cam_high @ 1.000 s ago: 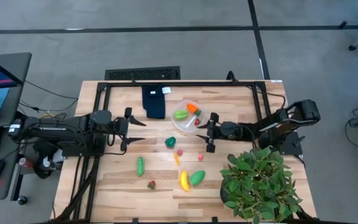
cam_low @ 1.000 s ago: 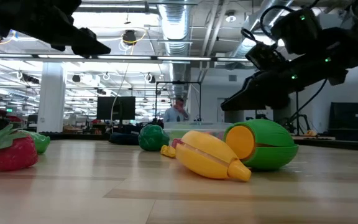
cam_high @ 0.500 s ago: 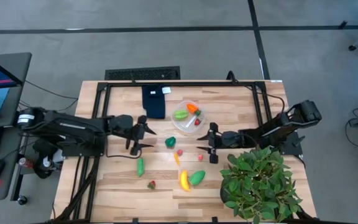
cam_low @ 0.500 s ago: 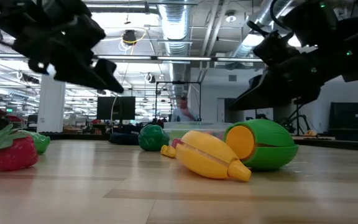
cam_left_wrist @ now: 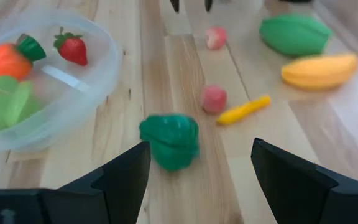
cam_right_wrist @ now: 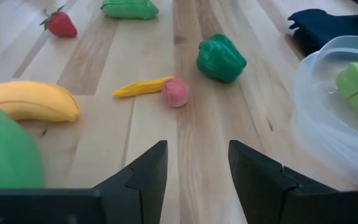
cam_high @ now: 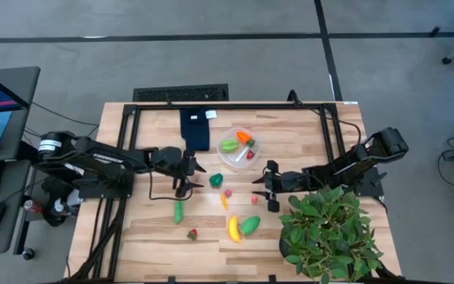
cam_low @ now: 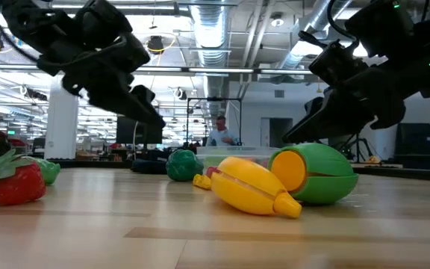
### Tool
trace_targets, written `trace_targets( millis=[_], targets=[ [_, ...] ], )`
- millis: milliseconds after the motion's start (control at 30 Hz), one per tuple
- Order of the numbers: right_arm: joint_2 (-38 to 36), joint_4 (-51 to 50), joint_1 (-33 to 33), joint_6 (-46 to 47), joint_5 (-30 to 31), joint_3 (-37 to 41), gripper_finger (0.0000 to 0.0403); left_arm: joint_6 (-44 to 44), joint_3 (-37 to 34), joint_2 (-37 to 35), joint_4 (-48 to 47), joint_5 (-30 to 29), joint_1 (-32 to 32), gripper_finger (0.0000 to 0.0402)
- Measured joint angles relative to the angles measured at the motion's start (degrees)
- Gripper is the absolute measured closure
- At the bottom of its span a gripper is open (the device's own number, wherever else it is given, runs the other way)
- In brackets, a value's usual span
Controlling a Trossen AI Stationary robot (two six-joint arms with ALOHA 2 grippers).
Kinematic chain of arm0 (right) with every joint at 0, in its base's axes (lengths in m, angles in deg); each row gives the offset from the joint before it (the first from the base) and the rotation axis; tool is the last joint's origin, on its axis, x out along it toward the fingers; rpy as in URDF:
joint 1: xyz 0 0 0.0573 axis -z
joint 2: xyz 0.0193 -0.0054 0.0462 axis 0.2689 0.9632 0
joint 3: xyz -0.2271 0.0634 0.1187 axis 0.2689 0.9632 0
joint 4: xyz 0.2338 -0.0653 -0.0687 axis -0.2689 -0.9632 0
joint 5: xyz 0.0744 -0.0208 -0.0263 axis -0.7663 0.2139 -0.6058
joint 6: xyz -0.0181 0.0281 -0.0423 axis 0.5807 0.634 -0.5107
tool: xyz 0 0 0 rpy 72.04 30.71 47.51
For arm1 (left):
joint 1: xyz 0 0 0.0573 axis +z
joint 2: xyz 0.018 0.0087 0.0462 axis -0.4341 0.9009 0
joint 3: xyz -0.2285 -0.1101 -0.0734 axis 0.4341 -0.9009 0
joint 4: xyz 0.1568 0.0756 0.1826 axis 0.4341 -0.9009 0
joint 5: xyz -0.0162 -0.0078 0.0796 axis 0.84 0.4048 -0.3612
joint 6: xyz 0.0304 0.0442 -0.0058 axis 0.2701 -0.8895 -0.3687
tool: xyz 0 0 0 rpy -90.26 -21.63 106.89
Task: Pick and placing Produce into tupperware
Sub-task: Put the green peas into the transparent container
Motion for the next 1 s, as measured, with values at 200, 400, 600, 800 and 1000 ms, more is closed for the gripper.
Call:
trace_targets(
  millis=[200, 400, 600, 800, 1000],
  targets=[
    [0.0, -0.63, 0.0, 0.18, 0.0, 0.0, 0.0241, 6.77, 1.66, 3.97, -0.08, -5.65, -0.87, 0.0132],
    [0.0, -2.66, 0.0, 0.38, 0.0, 0.0, 0.0241, 7.39, 1.64, 9.34, 0.39, -17.55, -4.29, 0.0132],
    [0.0, -3.57, 0.0, 0.78, 0.0, 0.0, 0.0242, 11.31, 1.63, 10.85, 1.65, -18.27, -6.06, 0.0132],
    [0.0, -3.52, 0.0, 1.0, 0.0, 0.0, 0.0248, 15.75, 1.62, 10.85, 2.13, -17.95, -6.14, 0.0132],
    [0.0, -3.47, 0.02, 1.71, -0.02, 0.0, 0.025, 18.75, 1.62, 10.85, 2.08, -17.62, -6.14, 0.0132]
  ],
)
